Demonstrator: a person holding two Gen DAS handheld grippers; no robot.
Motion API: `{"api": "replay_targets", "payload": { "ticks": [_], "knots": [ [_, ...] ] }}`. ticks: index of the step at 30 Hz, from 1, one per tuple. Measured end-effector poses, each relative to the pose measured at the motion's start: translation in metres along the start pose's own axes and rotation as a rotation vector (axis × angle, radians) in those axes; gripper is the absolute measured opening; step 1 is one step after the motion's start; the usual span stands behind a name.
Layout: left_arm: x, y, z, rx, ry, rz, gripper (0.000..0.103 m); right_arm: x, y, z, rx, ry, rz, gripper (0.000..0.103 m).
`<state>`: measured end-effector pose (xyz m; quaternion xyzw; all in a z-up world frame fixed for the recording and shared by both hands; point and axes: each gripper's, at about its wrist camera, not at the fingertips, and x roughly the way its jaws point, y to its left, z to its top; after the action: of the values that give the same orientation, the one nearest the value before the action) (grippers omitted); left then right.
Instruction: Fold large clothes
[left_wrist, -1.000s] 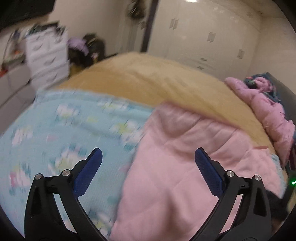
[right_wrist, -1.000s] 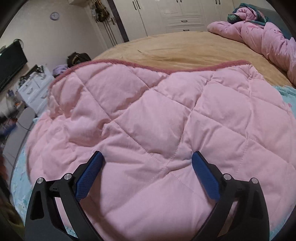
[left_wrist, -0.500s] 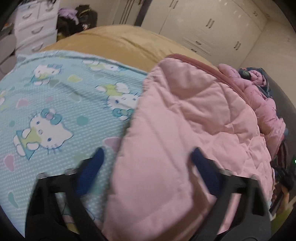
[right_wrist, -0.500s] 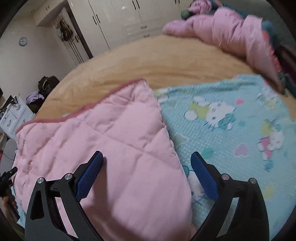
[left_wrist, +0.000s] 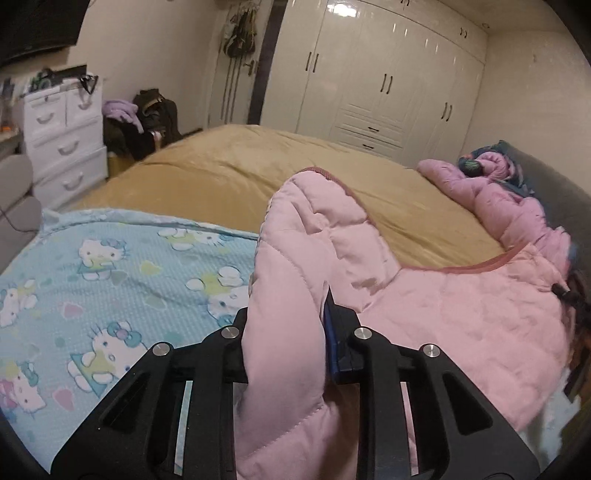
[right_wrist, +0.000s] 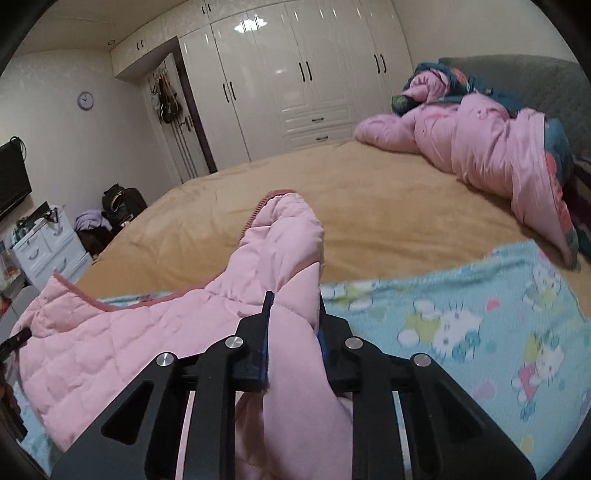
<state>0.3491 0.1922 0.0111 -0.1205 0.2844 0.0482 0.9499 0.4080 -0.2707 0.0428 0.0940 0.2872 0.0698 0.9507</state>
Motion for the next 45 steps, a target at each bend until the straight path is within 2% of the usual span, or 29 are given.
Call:
{"api": "replay_targets", "payload": {
  "ticks": [4,7,11,17,23,25,26,29,31,32,34,38,40,45],
  "knots": [
    [0.046,0.010,-0.018,-0.017,0.087,0.044,0.017,0.034,-0.012,-0.016,0.043,0.076,-0.059,0.018],
    [0.060,0.020,-0.029,-0.038,0.129,0.037,0.018,0.056,-0.028,-0.038,0.094,0.131,-0.075,0.018],
    [0.065,0.028,-0.034,-0.059,0.147,0.008,0.021,0.068,-0.046,-0.065,0.163,0.176,-0.094,0.022],
    [0.068,0.032,-0.040,-0.079,0.163,-0.006,0.026,0.067,-0.051,-0.080,0.199,0.190,-0.091,0.028],
    [0.062,0.024,-0.044,-0.048,0.180,0.033,0.035,0.061,-0.058,-0.089,0.248,0.214,-0.083,0.034],
    [0.060,0.026,-0.044,-0.050,0.185,0.047,0.044,0.058,-0.062,-0.091,0.279,0.227,-0.074,0.041],
    [0.058,0.026,-0.045,-0.050,0.187,0.054,0.047,0.056,-0.063,-0.091,0.291,0.232,-0.069,0.042],
    [0.053,0.026,-0.046,-0.040,0.193,0.075,0.054,0.047,-0.068,-0.094,0.318,0.237,-0.074,0.052],
    [0.048,0.025,-0.047,-0.027,0.197,0.096,0.059,0.040,-0.071,-0.097,0.333,0.239,-0.081,0.063],
    [0.046,0.025,-0.047,-0.026,0.197,0.101,0.061,0.038,-0.072,-0.098,0.338,0.240,-0.080,0.065],
    [0.041,0.026,-0.048,-0.025,0.204,0.122,0.072,0.030,-0.075,-0.101,0.349,0.243,-0.083,0.077],
    [0.030,0.031,-0.050,-0.045,0.209,0.132,0.083,0.010,-0.077,-0.103,0.348,0.227,-0.039,0.081],
    [0.020,0.033,-0.049,-0.047,0.206,0.144,0.092,-0.003,-0.076,-0.102,0.330,0.212,-0.017,0.086],
    [-0.004,0.026,-0.043,-0.038,0.186,0.139,0.094,-0.044,-0.064,-0.096,0.282,0.135,0.050,0.095]
  ]
}}
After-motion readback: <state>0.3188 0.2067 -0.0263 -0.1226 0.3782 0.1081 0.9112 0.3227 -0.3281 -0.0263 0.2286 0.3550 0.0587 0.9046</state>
